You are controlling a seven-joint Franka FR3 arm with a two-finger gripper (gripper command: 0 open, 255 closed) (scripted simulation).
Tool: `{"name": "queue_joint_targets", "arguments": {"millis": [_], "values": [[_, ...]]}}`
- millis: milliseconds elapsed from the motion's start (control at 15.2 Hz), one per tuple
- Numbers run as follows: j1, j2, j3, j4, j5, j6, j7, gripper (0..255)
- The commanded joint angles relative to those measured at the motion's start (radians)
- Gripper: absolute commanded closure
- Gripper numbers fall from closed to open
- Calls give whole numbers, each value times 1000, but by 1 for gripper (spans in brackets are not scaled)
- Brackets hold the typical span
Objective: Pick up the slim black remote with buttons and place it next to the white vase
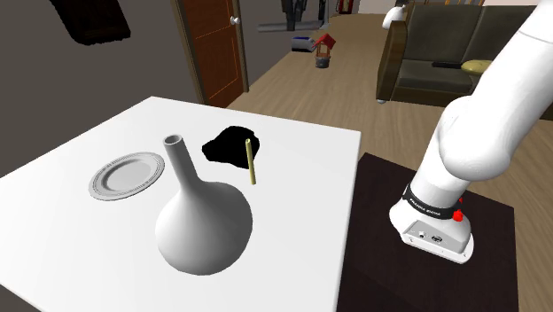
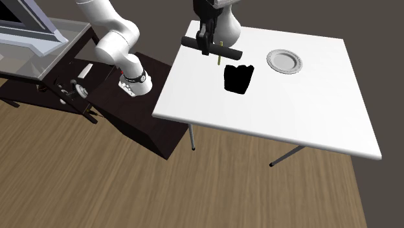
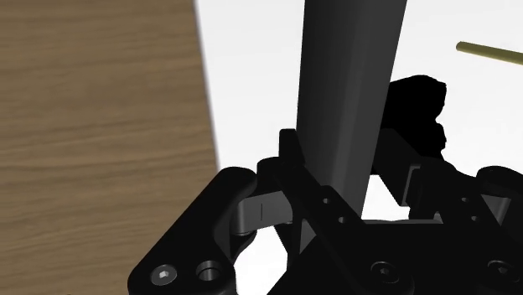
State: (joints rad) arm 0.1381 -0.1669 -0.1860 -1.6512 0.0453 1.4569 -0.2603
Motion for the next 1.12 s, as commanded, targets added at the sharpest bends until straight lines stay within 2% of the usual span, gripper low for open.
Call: {"name": "queue_joint_targets", "arguments": {"millis": [0, 198, 594, 1056], "values": [[0, 10, -1, 39, 2, -30, 0, 255], [0, 24, -2, 86, 5, -63, 0, 255], [50, -117, 87, -64, 7, -44, 142, 255], [102, -233, 201, -176, 43, -36, 307, 255]]}}
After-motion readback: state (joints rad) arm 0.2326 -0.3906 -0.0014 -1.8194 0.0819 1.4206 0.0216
